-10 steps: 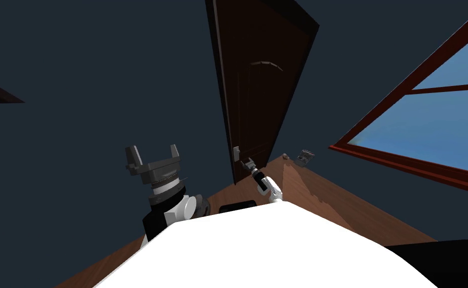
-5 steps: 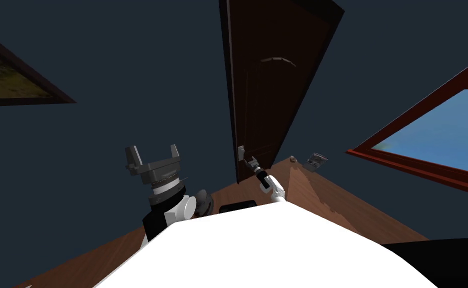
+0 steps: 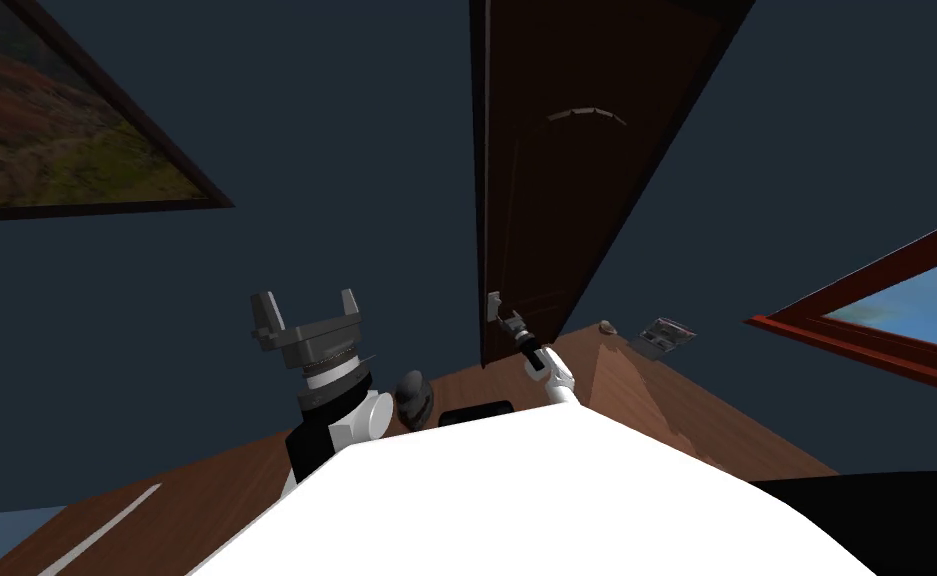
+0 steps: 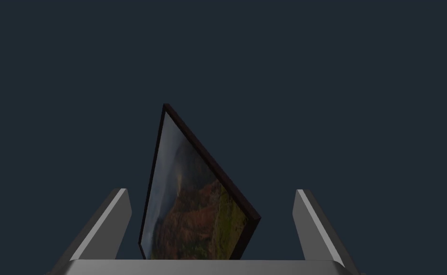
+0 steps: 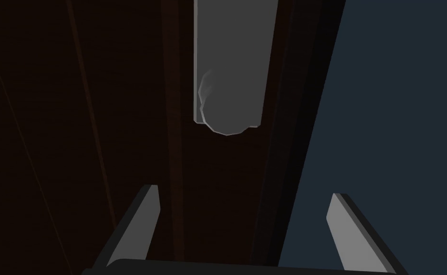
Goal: Pull the door open
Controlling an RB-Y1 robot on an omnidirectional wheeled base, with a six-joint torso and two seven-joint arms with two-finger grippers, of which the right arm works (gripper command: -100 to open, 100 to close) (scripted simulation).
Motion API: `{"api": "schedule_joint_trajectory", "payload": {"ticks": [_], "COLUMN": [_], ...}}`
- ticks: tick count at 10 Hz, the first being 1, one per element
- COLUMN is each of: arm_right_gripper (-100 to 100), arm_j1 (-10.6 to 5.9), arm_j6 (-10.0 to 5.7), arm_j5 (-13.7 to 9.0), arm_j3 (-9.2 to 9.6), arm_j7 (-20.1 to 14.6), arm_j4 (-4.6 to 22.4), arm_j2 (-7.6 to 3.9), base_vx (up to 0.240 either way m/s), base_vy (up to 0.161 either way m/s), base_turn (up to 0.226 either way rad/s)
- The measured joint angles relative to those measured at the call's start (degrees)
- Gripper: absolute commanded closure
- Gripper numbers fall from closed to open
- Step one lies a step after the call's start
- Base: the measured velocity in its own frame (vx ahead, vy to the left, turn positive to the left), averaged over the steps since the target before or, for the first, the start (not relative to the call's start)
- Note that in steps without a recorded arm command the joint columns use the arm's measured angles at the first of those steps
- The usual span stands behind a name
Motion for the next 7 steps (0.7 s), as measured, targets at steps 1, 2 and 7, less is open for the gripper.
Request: {"api": "schedule_joint_trajectory", "payload": {"ticks": [1, 2, 7], "arm_right_gripper": [-100, -100, -100], "arm_j1": [-0.38, -1.11, -4.65], "arm_j6": [0.13, 0.42, -0.05], "arm_j5": [-0.32, -0.65, -2.86], "arm_j3": [-1.11, -2.22, -9.66], "arm_j7": [0.44, 0.68, 4.61], "arm_j4": [0.39, 0.94, 5.51], "arm_j2": [-0.07, -0.39, 0.26], "base_vx": [0.010, 0.013, 0.025], "base_vy": [0.003, -0.004, -0.019], "base_turn": [0.231, 0.226, 0.229]}}
